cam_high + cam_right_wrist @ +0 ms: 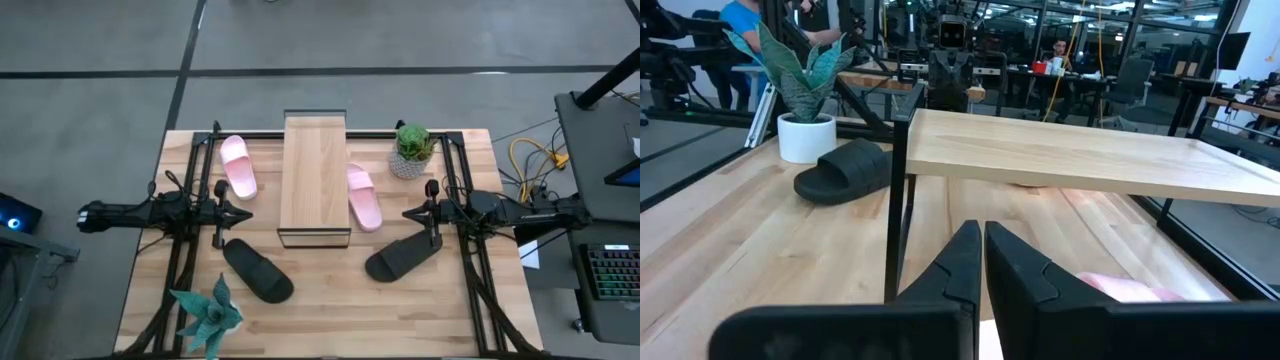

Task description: Pick and place slides into the shelf

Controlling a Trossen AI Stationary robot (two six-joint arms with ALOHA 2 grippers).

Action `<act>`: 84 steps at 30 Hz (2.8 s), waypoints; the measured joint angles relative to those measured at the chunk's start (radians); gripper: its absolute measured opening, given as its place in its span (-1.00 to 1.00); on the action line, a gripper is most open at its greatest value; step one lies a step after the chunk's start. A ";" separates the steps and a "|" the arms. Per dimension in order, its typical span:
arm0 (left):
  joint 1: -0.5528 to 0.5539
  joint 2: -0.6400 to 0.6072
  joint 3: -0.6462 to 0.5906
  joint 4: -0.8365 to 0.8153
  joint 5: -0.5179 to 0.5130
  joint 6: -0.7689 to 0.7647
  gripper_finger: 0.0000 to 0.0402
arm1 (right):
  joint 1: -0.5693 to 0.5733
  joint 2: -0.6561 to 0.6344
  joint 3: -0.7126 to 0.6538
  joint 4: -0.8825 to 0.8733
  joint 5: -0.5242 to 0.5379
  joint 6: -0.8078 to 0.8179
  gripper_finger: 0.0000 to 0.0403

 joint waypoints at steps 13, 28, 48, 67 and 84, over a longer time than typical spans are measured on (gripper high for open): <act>-0.001 0.000 0.000 0.000 0.000 0.000 -1.00 | 0.000 0.000 0.000 0.000 0.000 0.000 -0.96; -0.001 0.000 0.000 0.000 0.000 0.000 -1.00 | 0.000 0.000 0.000 0.000 0.000 0.000 -0.96; 0.000 0.000 0.000 0.000 0.000 0.000 -1.00 | 0.000 0.000 0.000 0.000 0.000 0.001 -0.96; 0.000 0.000 0.000 0.000 0.000 0.000 -1.00 | 0.000 0.000 0.000 0.000 0.000 0.000 -0.96; -0.001 0.000 0.000 0.010 0.000 0.000 -1.00 | 0.000 0.000 0.000 0.069 0.001 -0.103 -0.96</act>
